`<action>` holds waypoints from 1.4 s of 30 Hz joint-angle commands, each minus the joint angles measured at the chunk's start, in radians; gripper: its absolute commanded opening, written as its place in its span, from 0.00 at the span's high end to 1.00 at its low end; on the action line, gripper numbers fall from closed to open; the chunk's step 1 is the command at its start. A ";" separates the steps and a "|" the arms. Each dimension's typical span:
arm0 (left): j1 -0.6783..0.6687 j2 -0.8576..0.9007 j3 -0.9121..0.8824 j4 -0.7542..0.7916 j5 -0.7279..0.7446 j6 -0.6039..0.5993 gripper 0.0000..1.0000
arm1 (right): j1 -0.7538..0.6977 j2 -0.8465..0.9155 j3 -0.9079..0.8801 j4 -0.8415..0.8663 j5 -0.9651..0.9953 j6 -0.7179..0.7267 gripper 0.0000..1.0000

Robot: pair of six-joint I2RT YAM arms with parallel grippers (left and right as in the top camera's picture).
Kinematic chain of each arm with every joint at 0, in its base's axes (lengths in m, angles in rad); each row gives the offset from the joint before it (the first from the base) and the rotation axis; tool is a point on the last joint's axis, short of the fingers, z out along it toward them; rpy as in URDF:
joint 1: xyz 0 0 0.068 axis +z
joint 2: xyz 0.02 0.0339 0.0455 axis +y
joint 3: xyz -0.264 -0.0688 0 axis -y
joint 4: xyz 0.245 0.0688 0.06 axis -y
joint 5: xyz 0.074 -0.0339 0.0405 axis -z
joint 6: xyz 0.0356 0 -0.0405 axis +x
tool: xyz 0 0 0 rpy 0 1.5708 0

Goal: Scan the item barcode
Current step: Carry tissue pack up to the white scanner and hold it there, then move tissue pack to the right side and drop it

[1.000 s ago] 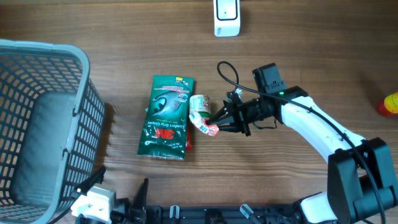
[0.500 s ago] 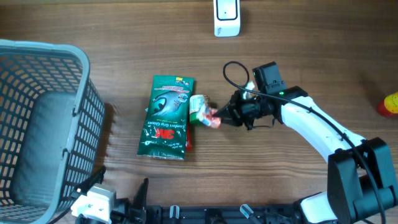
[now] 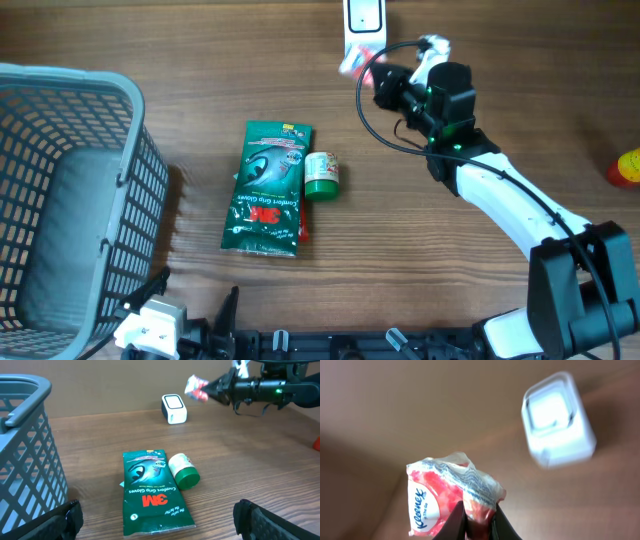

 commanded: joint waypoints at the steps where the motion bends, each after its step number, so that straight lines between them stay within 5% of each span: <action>1: -0.004 -0.007 -0.003 0.002 0.016 0.015 0.00 | -0.002 0.050 0.011 0.174 0.239 -0.151 0.95; 8: -0.004 -0.007 -0.003 0.003 0.015 0.015 0.00 | -0.002 0.319 0.067 0.647 0.277 -0.362 0.95; 19: -0.004 -0.007 -0.003 0.003 0.016 0.015 0.00 | -0.009 0.720 0.591 0.449 0.277 -0.481 0.95; 28: -0.004 -0.007 -0.003 0.002 0.016 0.015 0.00 | -0.019 0.729 0.625 0.464 0.367 -0.562 0.96; 35: -0.004 -0.007 -0.003 0.002 0.016 0.015 0.00 | -0.090 0.494 0.625 0.201 0.585 -0.563 0.96; 42: -0.004 -0.007 -0.003 0.003 0.016 0.015 0.00 | -0.352 0.437 0.622 -0.284 0.898 -0.553 0.96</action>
